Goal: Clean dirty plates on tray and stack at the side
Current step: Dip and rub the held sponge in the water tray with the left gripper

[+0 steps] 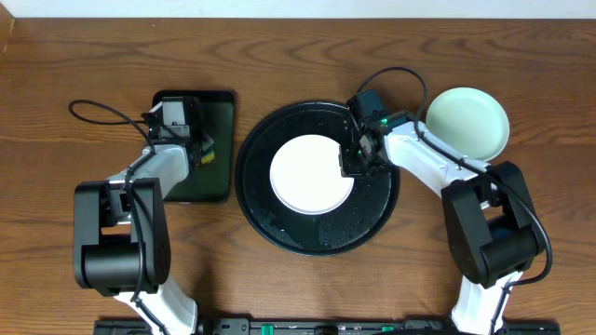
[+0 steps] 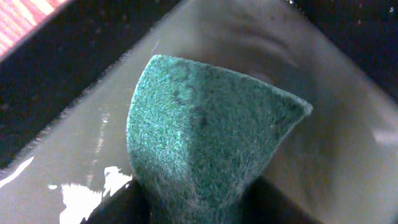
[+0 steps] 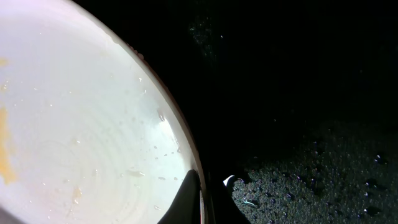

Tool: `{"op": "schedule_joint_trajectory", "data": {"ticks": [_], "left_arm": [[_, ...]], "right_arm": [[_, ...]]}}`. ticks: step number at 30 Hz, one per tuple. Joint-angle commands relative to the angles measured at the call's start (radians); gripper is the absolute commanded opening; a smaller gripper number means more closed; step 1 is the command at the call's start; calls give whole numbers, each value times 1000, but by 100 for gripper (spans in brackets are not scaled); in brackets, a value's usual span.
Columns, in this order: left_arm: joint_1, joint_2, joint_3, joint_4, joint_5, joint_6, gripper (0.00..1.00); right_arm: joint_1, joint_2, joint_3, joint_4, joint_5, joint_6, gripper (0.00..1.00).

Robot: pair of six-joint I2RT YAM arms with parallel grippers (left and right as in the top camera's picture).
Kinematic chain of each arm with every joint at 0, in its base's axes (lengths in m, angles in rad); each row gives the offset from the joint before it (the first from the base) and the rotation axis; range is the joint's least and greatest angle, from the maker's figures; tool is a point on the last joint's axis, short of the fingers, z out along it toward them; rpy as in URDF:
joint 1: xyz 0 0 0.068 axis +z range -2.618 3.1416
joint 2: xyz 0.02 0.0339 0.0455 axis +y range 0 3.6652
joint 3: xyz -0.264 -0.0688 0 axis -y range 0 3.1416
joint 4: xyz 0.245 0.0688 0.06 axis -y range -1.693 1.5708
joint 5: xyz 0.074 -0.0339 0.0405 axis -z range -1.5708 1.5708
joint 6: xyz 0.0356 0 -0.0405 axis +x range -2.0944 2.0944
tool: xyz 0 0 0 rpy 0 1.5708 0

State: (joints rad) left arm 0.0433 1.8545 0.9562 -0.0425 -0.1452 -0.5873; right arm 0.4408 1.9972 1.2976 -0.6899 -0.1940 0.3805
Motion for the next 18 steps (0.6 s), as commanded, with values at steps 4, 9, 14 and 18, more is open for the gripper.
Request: {"op": "schedule_joint_trajectory", "data": {"ticks": [4,9,14,18], "left_arm": [[2,-31,-10,-12,10,91,9],[2,-112,-10,-70,11,80,9],[2,-128,-10,-120,11,-26,17],[2,-109,-10,-121,11,-39,49]], "right_arm": [[40,64,-12,-5,-43,-23,1],[40,64,-12,-4,-42,-23,1],[41,64,-12,2,-43,-23,1],[47,64,-12,3,-42,-23,1]]}}
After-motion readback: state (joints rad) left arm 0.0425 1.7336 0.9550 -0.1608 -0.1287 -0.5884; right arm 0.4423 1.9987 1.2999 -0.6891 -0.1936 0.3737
